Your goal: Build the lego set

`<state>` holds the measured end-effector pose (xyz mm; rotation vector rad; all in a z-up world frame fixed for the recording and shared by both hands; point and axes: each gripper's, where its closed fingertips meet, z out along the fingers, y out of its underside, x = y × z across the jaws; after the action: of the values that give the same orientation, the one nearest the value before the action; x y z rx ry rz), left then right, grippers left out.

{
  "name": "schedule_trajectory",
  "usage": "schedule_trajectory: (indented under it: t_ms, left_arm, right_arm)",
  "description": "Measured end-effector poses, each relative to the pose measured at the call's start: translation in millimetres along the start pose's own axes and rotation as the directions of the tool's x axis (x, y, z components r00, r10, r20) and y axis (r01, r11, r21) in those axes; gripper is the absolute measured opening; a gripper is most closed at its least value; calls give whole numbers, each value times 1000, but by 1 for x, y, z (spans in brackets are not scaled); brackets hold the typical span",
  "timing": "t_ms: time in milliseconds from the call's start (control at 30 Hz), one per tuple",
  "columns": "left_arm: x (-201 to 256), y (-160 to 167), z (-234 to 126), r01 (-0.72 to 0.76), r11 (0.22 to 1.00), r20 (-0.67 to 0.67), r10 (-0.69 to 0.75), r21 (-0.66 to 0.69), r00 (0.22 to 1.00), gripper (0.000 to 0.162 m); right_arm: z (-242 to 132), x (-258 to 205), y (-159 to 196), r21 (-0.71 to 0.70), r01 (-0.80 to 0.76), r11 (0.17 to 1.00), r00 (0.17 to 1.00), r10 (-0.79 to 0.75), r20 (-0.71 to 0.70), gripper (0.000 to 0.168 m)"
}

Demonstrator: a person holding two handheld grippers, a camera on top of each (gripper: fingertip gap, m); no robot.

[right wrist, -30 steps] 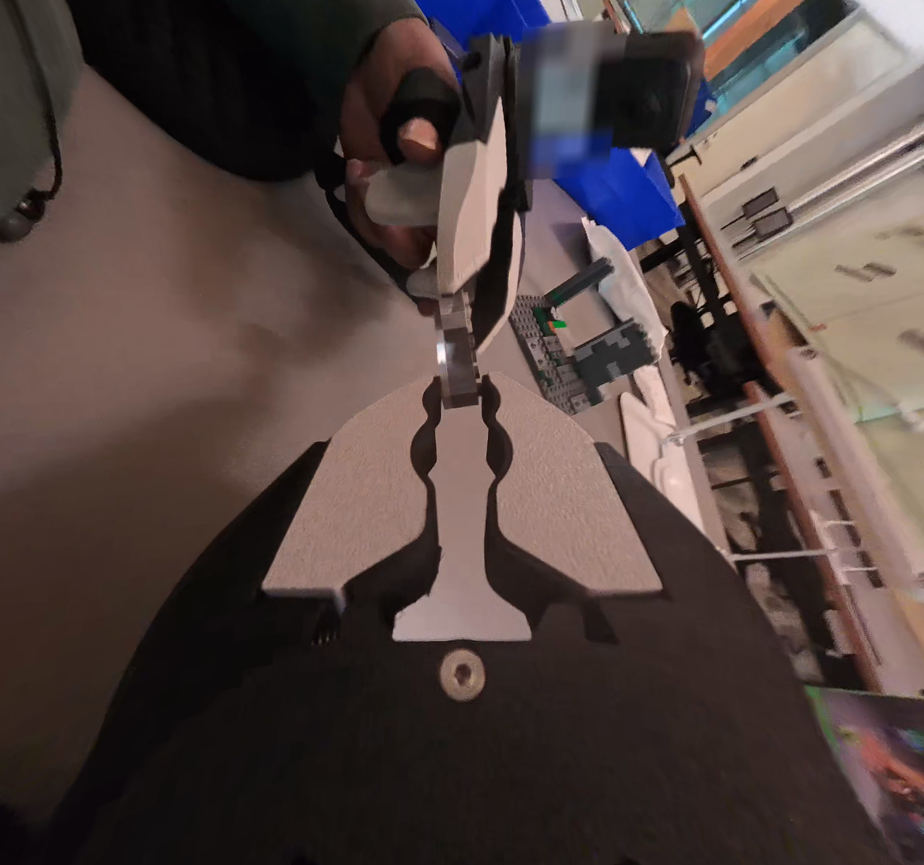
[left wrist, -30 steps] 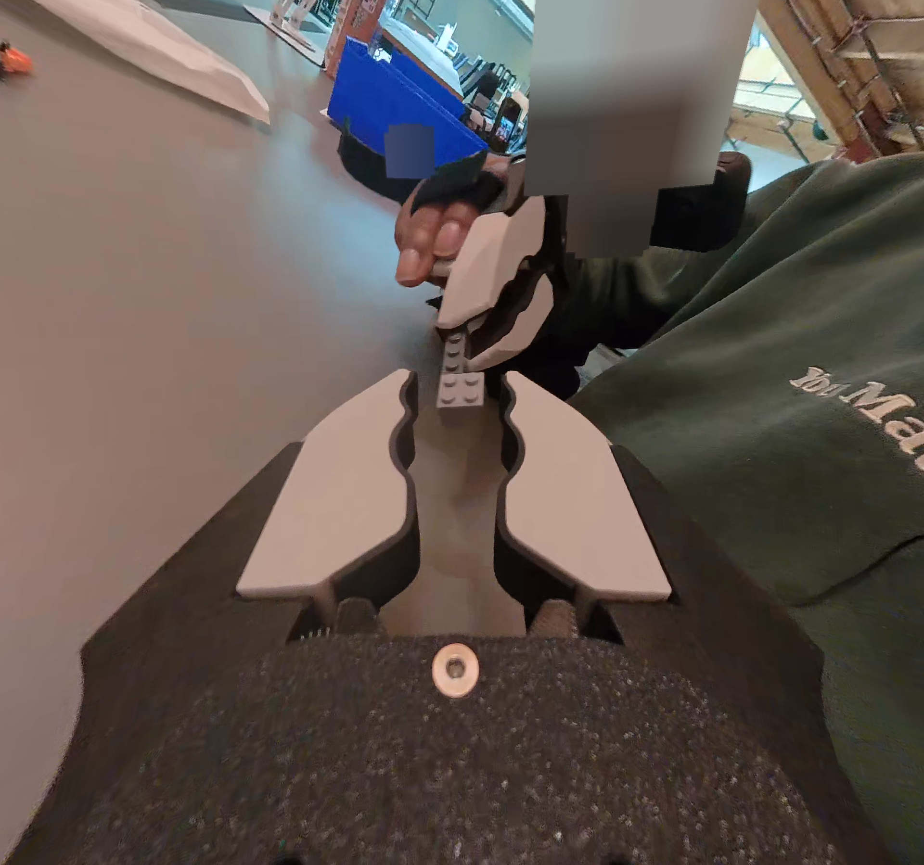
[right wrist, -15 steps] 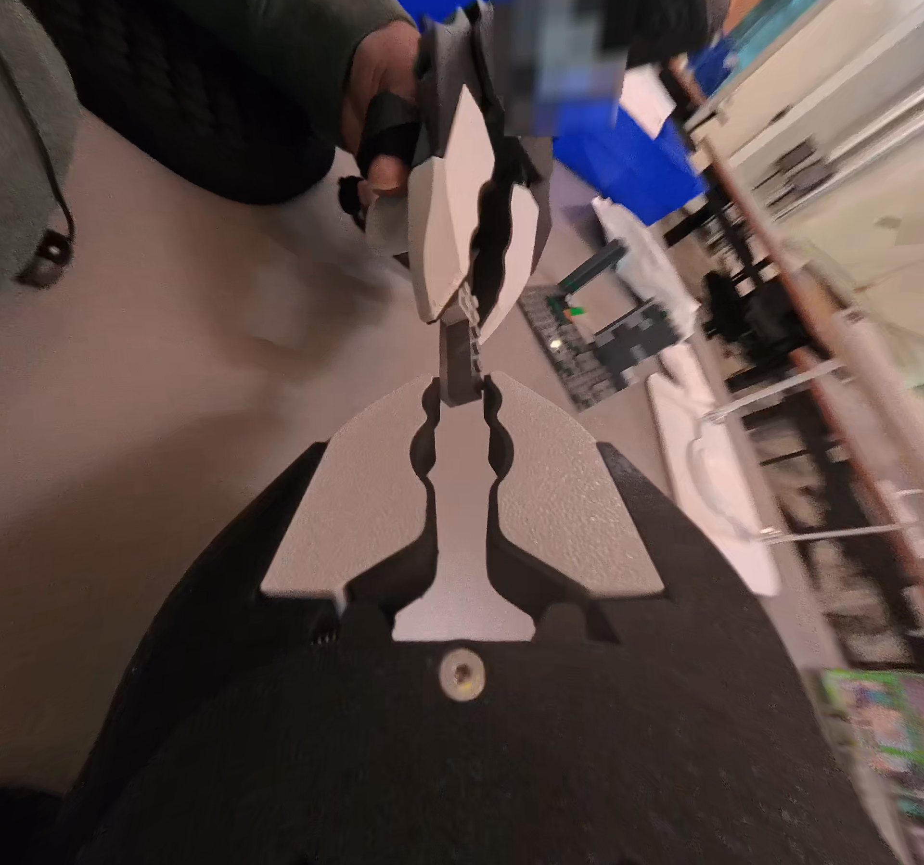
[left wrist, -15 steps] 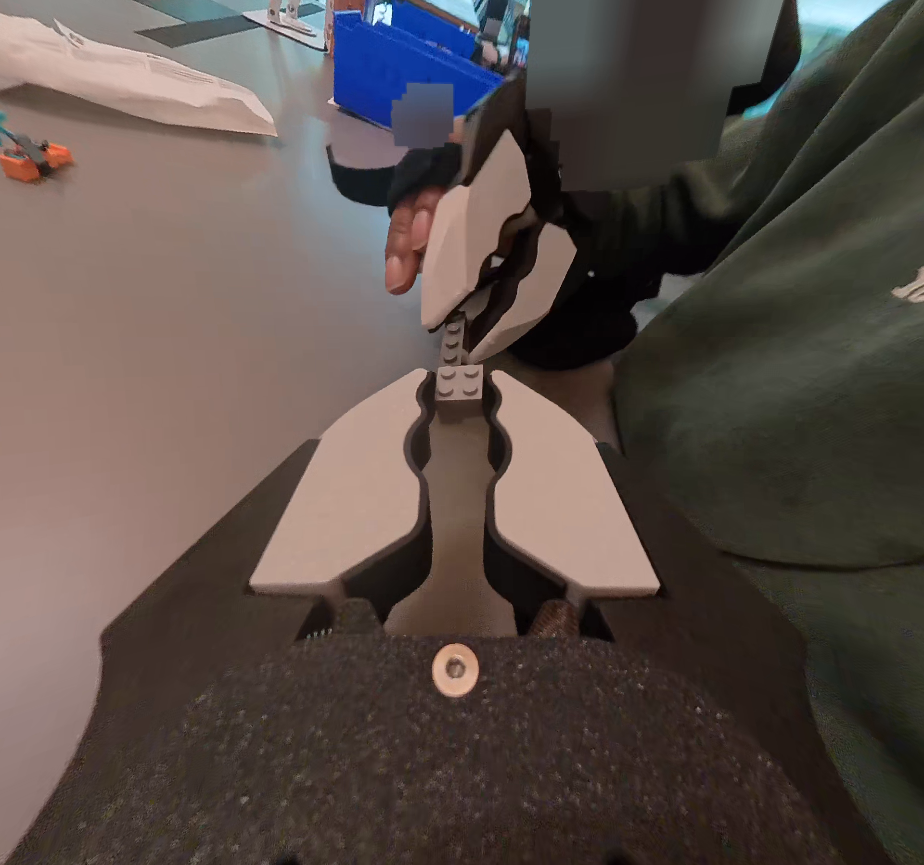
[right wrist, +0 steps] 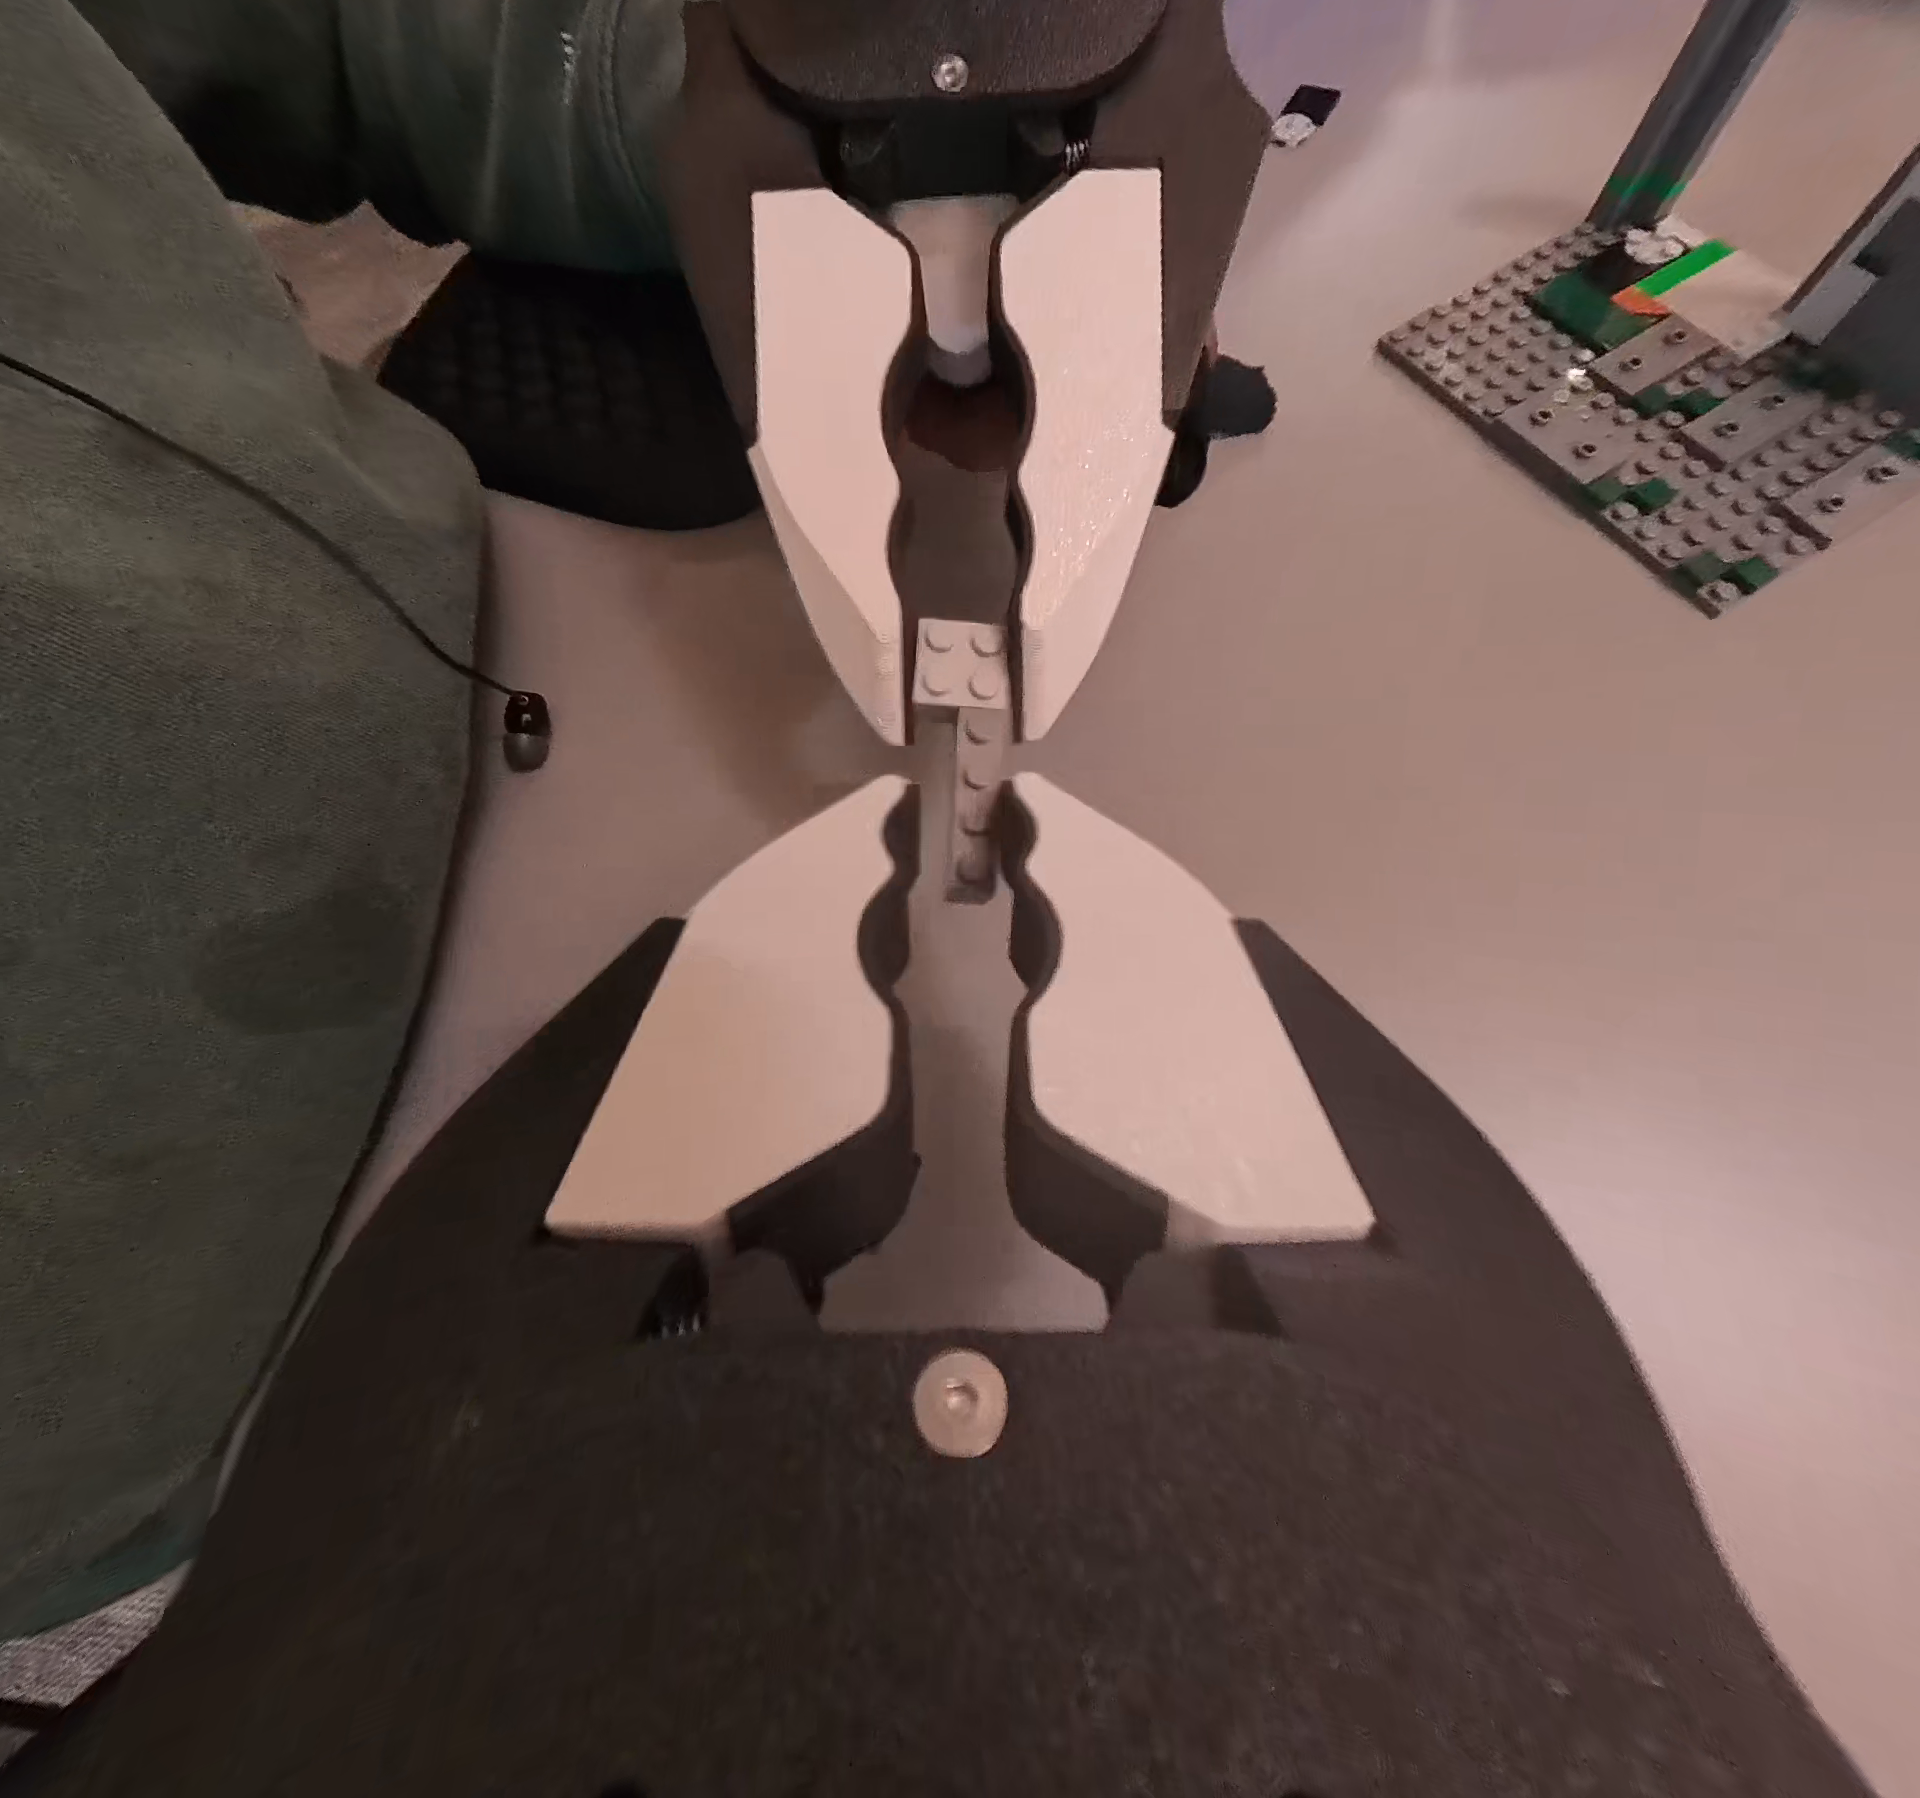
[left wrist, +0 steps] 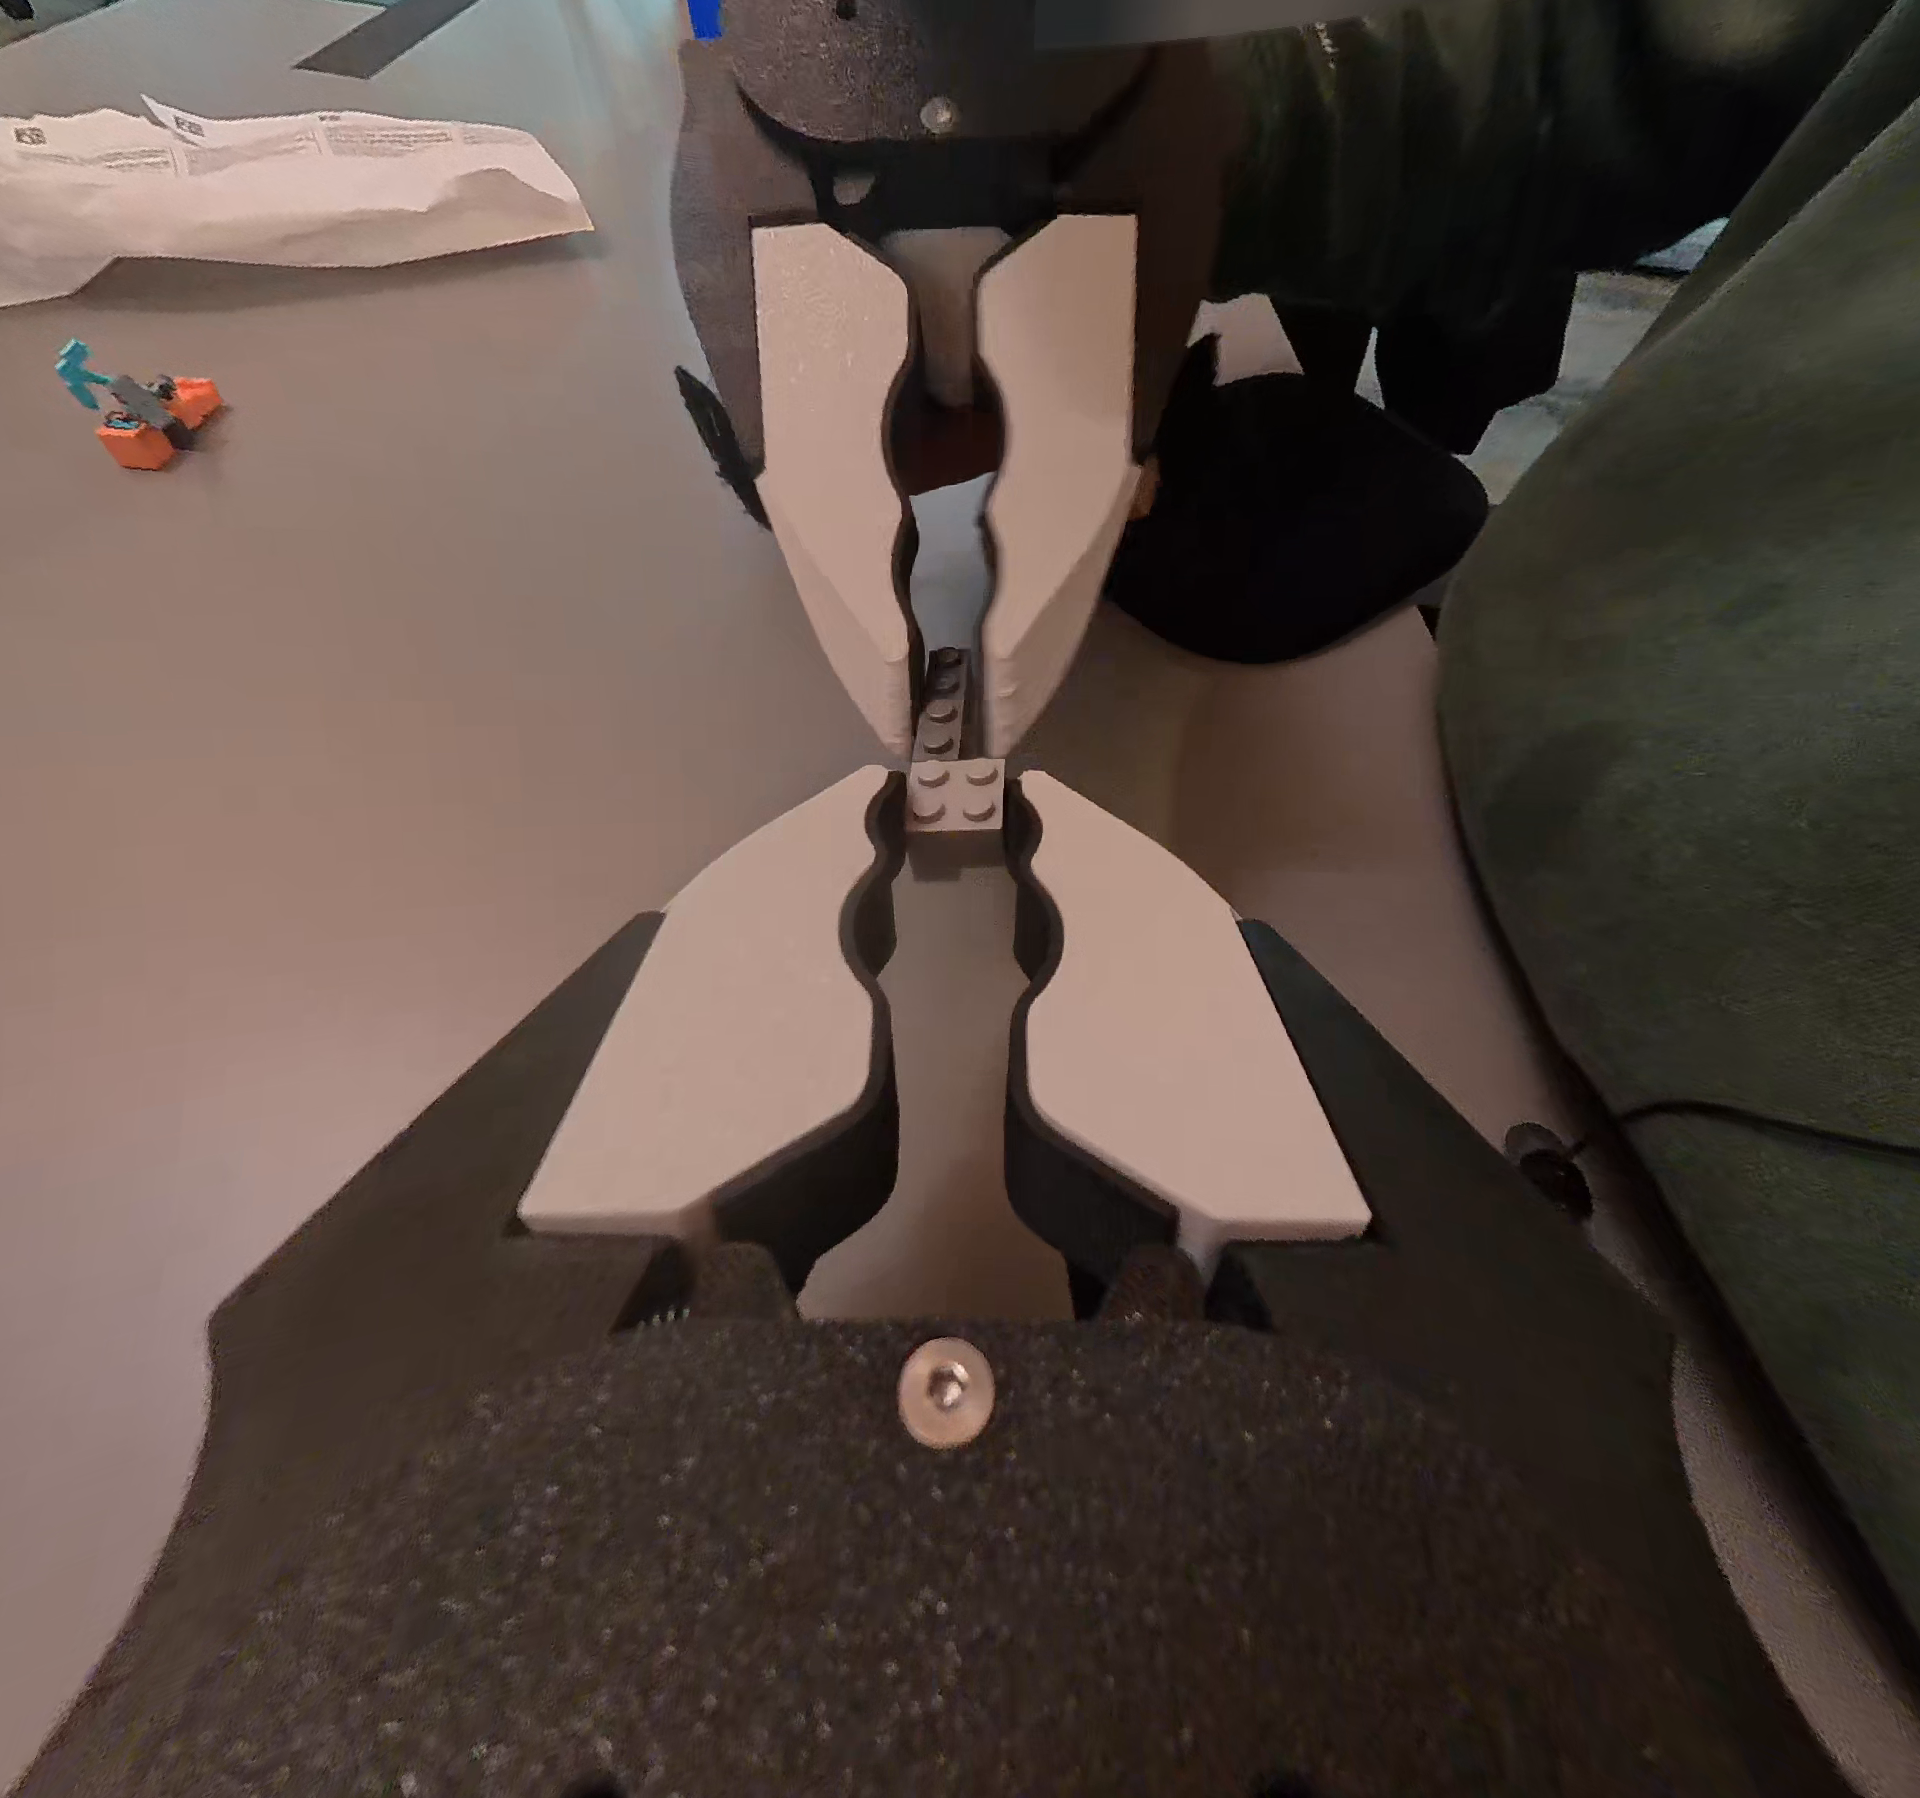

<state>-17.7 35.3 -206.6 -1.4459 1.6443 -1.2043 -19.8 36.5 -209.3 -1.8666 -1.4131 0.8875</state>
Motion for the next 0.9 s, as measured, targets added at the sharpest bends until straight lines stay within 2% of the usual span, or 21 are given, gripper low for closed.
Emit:
schedule_trajectory:
  t_ms: [33,200,300,500,633,900]
  left_arm:
    - [0,1,0,-4,1000,8,4,-5,1000,18]
    - [-5,8,0,1,1000,53,0,-22,999,17]
    - [-20,12,-2,48,999,131,-45,-24,990,26]
    - [-47,27,-15,118,992,265,-104,-35,959,30]
    - [-57,25,-25,152,988,288,-155,31,945,18]
    - [-69,20,-39,221,968,309,-248,121,918,21]
  right_arm:
    - [1,2,1,-13,10,1000,1000,-11,-10,8]
    - [4,7,4,-55,66,996,997,-68,-28,8]
    - [2,19,8,-66,77,995,996,-80,-44,7]
    - [-13,66,31,-142,70,987,992,-84,-96,7]
    - [-15,90,40,-168,80,983,990,-98,-99,8]
    - [-1,106,45,-213,100,972,991,-116,-67,8]
